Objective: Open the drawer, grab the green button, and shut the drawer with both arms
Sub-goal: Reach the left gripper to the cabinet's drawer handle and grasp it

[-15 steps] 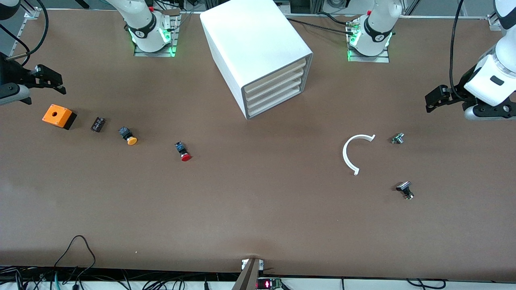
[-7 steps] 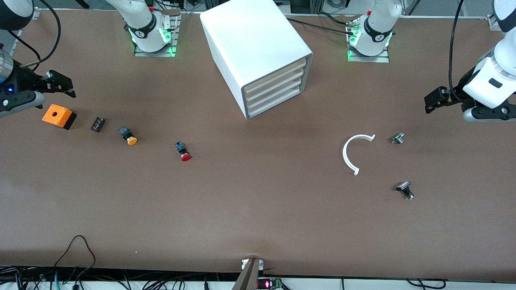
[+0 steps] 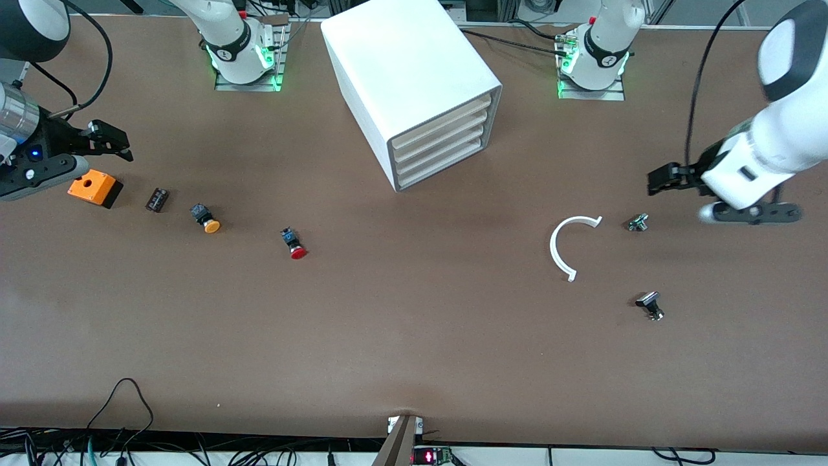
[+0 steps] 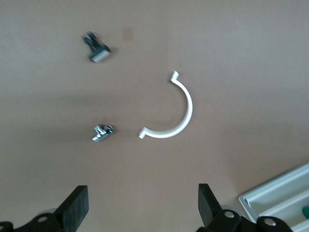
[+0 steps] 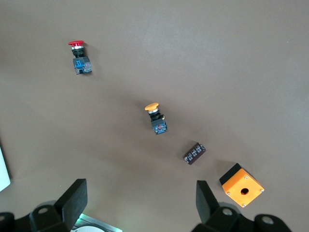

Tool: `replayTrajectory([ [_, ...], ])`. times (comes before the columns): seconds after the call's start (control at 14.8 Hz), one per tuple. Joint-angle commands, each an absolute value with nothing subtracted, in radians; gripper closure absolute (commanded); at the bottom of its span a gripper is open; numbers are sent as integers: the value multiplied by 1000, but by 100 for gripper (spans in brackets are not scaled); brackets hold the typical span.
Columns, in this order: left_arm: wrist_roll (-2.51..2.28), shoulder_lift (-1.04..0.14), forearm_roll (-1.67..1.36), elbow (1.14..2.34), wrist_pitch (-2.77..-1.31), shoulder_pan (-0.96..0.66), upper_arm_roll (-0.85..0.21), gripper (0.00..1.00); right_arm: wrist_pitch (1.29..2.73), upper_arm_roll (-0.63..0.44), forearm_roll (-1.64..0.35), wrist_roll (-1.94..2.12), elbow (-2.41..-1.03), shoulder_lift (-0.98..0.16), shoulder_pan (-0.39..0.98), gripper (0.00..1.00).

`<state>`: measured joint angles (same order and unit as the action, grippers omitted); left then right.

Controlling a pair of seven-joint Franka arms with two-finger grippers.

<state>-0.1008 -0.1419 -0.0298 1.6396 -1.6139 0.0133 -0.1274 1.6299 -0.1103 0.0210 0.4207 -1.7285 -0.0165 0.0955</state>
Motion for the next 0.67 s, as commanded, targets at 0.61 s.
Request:
replayTrajectory([
  [0.61,2,-317,-406,1796,-1598,-28,-163,0,1640,-83,-31,430,-1726,-12,107,0],
])
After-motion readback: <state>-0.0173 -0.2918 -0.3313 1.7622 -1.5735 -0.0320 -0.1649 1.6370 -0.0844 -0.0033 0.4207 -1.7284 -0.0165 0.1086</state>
